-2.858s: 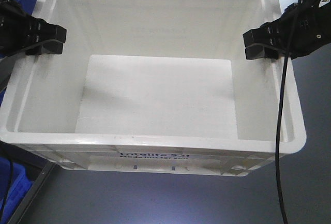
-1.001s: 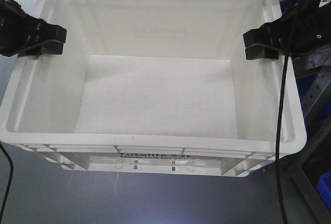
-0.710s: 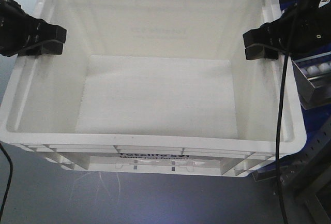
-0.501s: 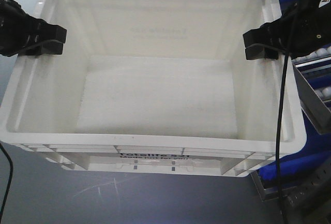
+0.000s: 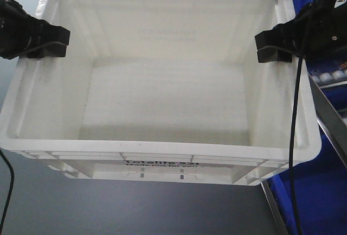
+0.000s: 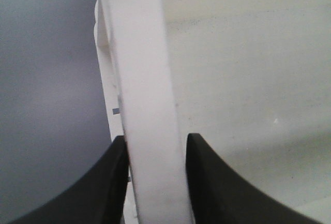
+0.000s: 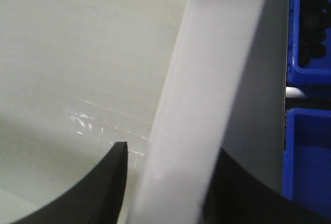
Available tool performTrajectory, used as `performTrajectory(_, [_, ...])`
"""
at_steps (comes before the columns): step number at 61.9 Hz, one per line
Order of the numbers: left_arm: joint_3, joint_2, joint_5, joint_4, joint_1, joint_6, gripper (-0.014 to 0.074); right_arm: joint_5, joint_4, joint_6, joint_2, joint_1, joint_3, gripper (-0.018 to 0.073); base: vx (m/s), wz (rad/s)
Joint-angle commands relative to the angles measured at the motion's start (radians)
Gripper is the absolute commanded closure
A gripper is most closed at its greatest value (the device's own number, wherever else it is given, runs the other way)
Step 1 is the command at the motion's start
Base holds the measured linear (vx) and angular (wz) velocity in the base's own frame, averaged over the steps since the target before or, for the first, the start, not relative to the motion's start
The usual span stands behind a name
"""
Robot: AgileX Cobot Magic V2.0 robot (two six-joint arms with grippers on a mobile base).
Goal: Move bin from left to right shelf
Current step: 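Carry the tote with both grippers as the base drives across the floor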
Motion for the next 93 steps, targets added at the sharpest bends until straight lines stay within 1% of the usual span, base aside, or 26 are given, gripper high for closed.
performTrajectory(1, [-0.04,-0.052,-0.073,-0.041,-0.005,0.046,0.0601,-0.084,-0.02,-0.01,-0.041,-0.008,-0.039,0.0564,0.43,0.15])
performTrajectory(49, [-0.04,-0.052,-0.075,-0.041,-0.005,0.046,0.0601,-0.088,-0.021,-0.01,-0.041,-0.008,-0.039,0.0564,0.43,0.22])
performTrajectory(93, [-0.04,-0.052,-0.072,-0.041,-0.005,0.046,0.0601,-0.087,-0.024,-0.01,-0.041,-0.008,-0.039,0.0564,0.46,0.0])
